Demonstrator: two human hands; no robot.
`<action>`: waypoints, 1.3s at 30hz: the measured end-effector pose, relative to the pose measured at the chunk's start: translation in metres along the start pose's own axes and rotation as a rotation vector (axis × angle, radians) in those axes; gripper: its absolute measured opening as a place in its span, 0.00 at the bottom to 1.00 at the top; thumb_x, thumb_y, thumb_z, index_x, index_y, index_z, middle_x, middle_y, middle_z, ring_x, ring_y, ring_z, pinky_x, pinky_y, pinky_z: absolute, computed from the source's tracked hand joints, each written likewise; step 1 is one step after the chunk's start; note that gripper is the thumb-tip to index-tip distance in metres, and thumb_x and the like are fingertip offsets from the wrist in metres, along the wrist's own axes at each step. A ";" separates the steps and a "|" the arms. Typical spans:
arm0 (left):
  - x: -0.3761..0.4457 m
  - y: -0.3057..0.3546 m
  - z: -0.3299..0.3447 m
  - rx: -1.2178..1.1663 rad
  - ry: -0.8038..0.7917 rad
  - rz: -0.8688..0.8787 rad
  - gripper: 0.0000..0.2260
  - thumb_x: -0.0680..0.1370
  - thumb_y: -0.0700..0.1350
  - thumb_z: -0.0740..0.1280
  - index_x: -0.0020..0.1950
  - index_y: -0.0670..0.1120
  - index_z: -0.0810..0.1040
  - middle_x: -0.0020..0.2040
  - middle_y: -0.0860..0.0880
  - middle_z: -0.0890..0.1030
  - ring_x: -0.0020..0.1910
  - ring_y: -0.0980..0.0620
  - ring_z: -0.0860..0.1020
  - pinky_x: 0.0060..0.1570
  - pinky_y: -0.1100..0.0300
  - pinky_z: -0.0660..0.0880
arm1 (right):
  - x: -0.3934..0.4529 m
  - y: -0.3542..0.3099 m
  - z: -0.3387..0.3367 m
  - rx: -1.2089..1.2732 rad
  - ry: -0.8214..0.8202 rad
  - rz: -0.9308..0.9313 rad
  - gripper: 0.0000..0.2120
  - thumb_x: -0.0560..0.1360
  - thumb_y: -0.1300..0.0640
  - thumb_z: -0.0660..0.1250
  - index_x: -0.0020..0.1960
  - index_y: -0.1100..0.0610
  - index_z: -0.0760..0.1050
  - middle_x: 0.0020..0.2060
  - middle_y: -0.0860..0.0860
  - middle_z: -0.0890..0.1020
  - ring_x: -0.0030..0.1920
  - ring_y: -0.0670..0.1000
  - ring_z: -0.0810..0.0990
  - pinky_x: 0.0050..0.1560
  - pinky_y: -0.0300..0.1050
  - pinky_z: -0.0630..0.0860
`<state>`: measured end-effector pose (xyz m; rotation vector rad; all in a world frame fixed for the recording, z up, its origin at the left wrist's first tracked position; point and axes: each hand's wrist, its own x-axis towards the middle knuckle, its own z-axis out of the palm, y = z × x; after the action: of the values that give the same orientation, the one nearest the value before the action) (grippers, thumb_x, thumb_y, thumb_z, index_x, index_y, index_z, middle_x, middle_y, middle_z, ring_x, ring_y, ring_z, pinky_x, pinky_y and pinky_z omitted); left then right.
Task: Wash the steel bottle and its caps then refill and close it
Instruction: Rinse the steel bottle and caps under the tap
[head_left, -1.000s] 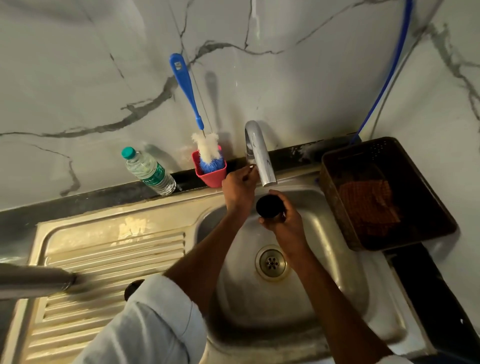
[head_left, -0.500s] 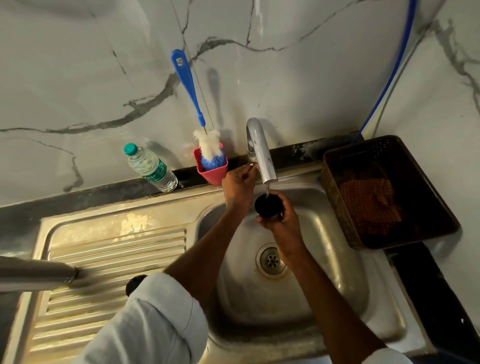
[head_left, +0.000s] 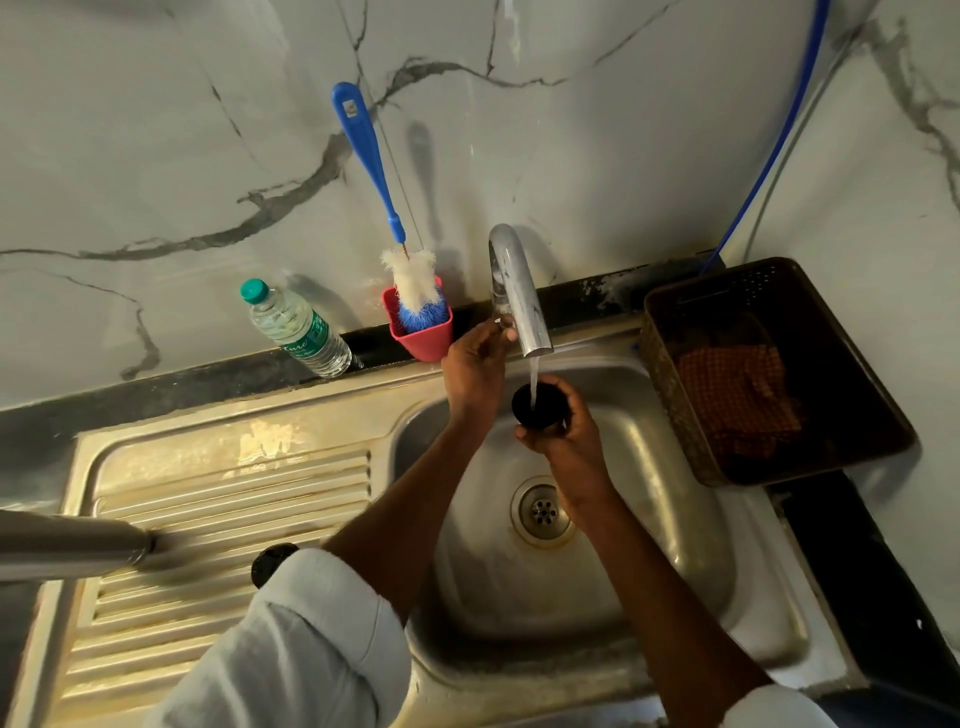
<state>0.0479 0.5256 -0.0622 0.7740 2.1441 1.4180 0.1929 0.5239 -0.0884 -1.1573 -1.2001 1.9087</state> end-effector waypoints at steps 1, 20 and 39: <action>-0.005 -0.003 -0.003 0.037 -0.006 0.019 0.17 0.81 0.39 0.72 0.70 0.47 0.80 0.52 0.65 0.83 0.51 0.72 0.80 0.52 0.70 0.78 | 0.000 0.001 0.001 -0.002 -0.002 0.000 0.36 0.67 0.74 0.76 0.67 0.44 0.76 0.62 0.47 0.82 0.63 0.47 0.81 0.61 0.44 0.79; -0.095 -0.127 -0.123 0.938 -0.160 0.253 0.35 0.78 0.50 0.74 0.83 0.48 0.65 0.86 0.44 0.57 0.84 0.38 0.56 0.79 0.37 0.62 | 0.028 0.019 -0.030 -0.261 -0.220 0.156 0.30 0.70 0.60 0.80 0.69 0.47 0.76 0.61 0.49 0.83 0.57 0.48 0.83 0.46 0.41 0.80; -0.094 -0.127 -0.123 0.914 -0.123 0.224 0.26 0.78 0.65 0.56 0.63 0.52 0.84 0.87 0.49 0.54 0.85 0.43 0.53 0.81 0.39 0.59 | 0.031 0.035 -0.002 -0.465 0.042 -0.134 0.33 0.62 0.60 0.81 0.64 0.43 0.79 0.61 0.51 0.76 0.56 0.49 0.80 0.49 0.27 0.75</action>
<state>0.0127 0.3398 -0.1287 1.3973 2.6343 0.3711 0.1793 0.5359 -0.1313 -1.2998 -1.7089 1.5401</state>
